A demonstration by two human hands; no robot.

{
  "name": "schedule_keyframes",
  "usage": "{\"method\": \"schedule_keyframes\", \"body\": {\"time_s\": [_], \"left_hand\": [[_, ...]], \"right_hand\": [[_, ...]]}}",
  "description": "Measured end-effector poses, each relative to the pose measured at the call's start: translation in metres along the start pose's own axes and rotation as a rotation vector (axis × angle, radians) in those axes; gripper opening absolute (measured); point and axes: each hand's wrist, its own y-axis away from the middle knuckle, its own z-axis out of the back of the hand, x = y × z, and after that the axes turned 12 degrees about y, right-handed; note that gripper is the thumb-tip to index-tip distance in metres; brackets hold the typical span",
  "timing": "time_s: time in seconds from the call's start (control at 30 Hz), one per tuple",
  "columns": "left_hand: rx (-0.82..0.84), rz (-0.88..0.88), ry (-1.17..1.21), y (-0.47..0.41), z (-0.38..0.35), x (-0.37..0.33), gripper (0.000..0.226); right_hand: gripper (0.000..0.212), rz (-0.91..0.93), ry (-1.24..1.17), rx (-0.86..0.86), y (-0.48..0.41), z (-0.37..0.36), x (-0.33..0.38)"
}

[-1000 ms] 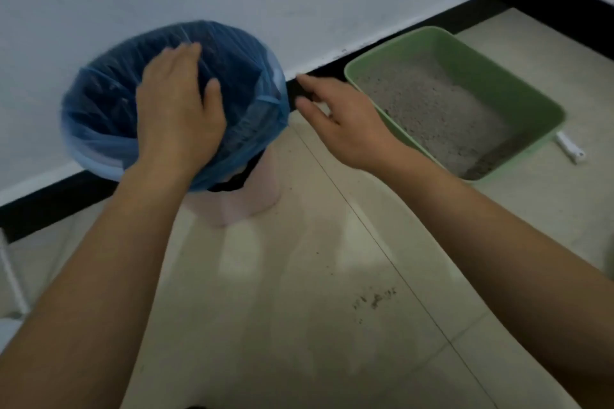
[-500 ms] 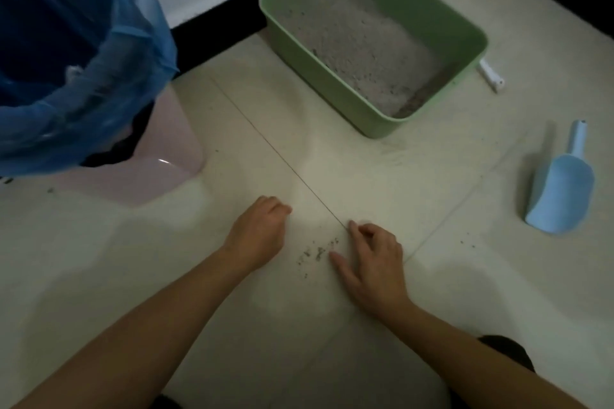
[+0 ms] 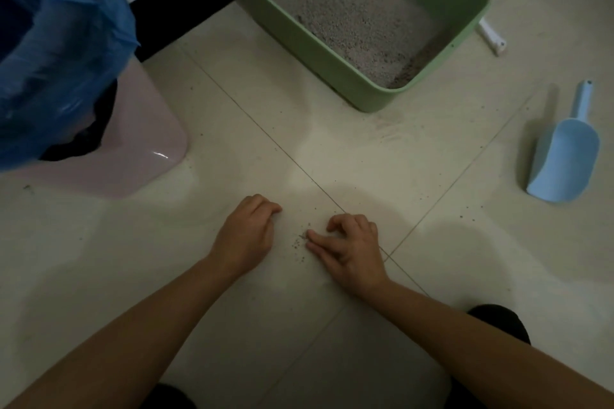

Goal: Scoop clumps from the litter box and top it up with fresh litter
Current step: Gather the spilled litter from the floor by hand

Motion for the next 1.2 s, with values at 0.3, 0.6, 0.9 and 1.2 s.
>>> {"method": "schedule_keyframes", "body": {"time_s": [0.3, 0.6, 0.9, 1.2], "left_hand": [[-0.028, -0.138, -0.048, 0.021, -0.008, 0.002, 0.024], [-0.117, -0.239, -0.081, 0.021, -0.047, -0.016, 0.021], [0.044, -0.215, -0.117, -0.007, -0.035, -0.019, 0.026], [-0.869, -0.188, -0.001, -0.070, 0.211, -0.133, 0.021]], "right_hand": [[0.021, 0.305, -0.064, 0.029, -0.019, -0.006, -0.007], [0.025, 0.269, -0.027, 0.041, -0.038, 0.001, -0.027], [0.019, -0.063, -0.166, 0.032, -0.115, 0.060, -0.026], [0.018, 0.144, -0.416, -0.388, -0.270, 0.169, 0.115]]}}
